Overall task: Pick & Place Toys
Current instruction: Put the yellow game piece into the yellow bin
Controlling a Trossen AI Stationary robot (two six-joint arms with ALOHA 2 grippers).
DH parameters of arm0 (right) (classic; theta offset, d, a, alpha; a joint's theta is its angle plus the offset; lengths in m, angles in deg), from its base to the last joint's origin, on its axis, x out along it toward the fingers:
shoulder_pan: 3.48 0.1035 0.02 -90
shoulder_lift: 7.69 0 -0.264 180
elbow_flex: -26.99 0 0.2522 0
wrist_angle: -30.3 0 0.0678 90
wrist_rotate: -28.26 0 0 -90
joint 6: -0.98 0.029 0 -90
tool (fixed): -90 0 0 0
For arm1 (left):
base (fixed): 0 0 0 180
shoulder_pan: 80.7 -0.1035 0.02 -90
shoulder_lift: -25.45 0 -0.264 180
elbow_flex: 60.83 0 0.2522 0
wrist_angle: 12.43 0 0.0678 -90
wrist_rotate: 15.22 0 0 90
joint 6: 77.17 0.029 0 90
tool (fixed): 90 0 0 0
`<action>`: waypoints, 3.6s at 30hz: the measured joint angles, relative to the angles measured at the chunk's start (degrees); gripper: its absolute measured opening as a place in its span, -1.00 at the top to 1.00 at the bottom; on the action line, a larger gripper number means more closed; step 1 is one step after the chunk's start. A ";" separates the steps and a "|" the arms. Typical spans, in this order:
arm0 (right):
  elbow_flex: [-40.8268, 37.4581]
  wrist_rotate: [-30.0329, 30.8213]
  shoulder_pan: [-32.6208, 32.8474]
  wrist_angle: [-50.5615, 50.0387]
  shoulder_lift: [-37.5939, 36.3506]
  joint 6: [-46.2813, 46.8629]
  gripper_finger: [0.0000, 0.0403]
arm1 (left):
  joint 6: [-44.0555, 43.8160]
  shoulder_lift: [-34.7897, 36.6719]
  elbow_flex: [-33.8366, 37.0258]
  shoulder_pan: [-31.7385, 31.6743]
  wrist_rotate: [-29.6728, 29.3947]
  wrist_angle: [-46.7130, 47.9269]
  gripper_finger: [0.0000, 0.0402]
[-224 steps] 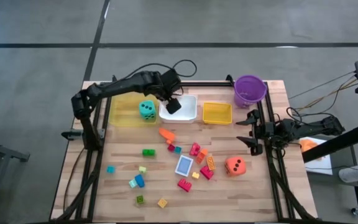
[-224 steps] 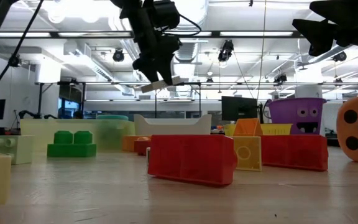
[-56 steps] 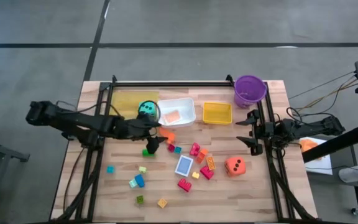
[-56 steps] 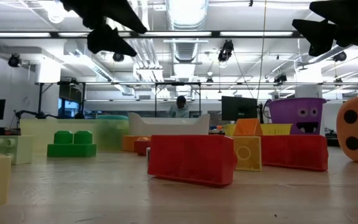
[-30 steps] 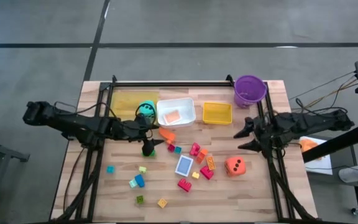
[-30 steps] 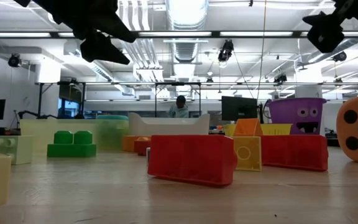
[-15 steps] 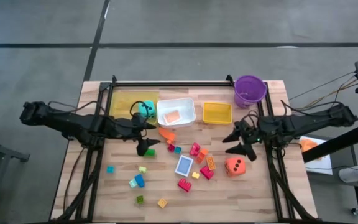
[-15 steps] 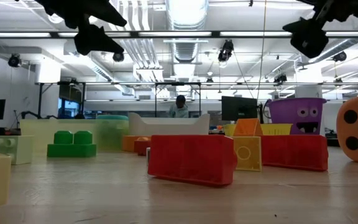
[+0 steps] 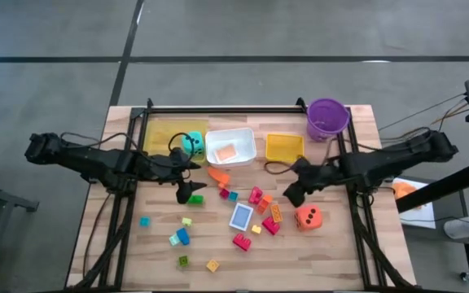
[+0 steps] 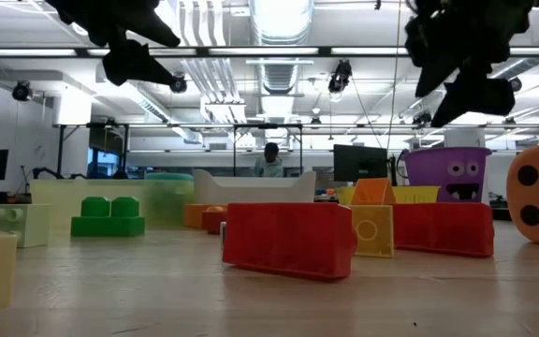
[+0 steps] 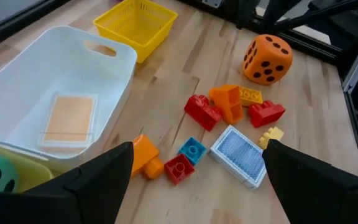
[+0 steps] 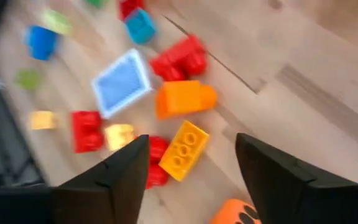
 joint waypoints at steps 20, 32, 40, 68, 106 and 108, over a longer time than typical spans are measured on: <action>20.92 -1.73 5.68 -18.27 28.04 -2.09 0.21 | -1.06 -0.02 0.00 0.02 -0.02 0.71 -0.76; 22.56 -5.10 5.66 -18.44 33.74 -4.06 0.02 | -1.45 -0.02 0.00 0.03 -0.02 0.99 -0.76; 21.64 -4.04 5.19 -17.02 33.45 -1.67 -0.44 | -1.45 -0.04 0.00 0.02 -0.02 1.03 -0.76; 13.68 1.17 4.98 -2.36 33.85 6.45 -0.62 | -1.47 -0.04 0.04 0.02 -0.02 1.13 -0.76; 18.72 -0.52 4.39 -10.17 38.23 0.01 0.35 | -1.47 -0.04 0.04 0.04 -0.02 2.44 -0.76; 18.69 -0.67 4.41 -10.28 37.88 -0.48 0.35 | -1.48 -0.04 0.04 0.02 -0.02 2.44 -0.76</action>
